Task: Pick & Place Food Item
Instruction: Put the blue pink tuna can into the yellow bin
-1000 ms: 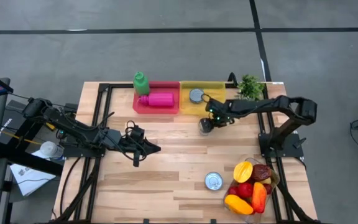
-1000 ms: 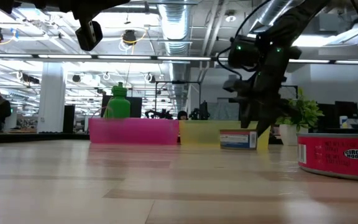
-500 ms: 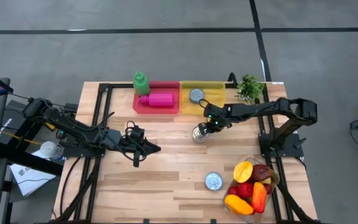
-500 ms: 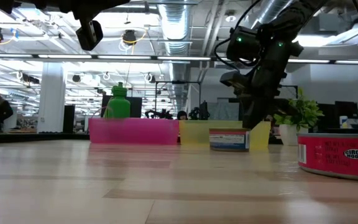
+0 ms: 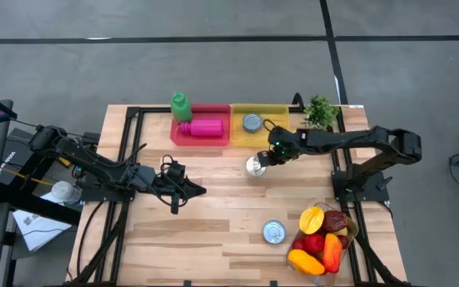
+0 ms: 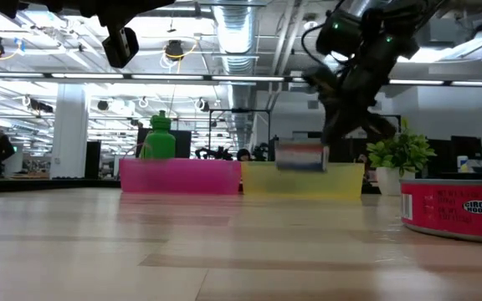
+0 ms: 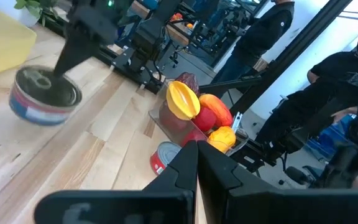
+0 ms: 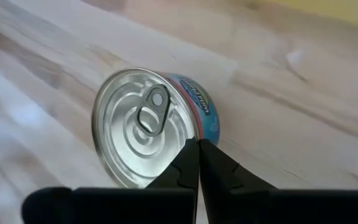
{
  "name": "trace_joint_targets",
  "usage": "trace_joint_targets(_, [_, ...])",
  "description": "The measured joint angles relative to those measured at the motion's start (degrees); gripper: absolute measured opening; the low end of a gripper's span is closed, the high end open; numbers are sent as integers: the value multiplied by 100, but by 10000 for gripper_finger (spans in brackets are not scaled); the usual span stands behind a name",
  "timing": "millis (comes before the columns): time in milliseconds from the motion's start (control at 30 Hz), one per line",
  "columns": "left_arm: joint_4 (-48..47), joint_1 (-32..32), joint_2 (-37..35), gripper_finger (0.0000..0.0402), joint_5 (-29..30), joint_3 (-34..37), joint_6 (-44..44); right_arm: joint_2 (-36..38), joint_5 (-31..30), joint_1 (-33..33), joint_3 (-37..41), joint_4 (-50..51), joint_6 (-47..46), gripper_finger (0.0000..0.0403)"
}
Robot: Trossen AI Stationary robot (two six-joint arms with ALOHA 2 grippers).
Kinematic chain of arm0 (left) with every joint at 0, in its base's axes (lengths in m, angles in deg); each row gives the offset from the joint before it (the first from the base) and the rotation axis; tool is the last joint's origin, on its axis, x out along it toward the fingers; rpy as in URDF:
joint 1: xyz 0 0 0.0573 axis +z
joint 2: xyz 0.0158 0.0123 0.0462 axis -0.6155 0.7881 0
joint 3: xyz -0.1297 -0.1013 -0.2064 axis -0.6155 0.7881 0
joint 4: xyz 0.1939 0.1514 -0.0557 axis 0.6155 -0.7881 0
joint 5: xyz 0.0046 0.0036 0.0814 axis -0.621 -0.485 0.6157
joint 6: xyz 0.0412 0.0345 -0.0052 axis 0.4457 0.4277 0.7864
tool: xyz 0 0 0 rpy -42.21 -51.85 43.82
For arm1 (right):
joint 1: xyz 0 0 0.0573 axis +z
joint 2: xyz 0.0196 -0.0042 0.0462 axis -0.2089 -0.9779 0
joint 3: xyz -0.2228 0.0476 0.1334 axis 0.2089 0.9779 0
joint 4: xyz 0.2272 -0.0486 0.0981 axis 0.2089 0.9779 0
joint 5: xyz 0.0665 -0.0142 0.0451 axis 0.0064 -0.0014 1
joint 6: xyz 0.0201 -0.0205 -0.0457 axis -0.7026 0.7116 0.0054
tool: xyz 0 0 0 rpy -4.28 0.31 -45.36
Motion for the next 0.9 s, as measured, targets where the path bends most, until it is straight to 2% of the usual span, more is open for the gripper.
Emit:
trace_joint_targets(167, [-2,0,0,0,0,0,0,464,13,-383,-9,-160,12,0])
trace_joint_targets(400, [0,0,0,0,0,0,-2,910,38,-1375,-18,-415,62,0])
trace_joint_targets(500, [0,-1,0,0,0,0,-2,922,173,-1776,-26,-630,111,0])
trace_joint_targets(667, [0,0,0,0,0,0,-4,859,168,-2403,-29,-387,44,0])
trace_joint_targets(900, [0,0,0,0,2,0,21,867,-118,-2969,-31,-144,-296,0])
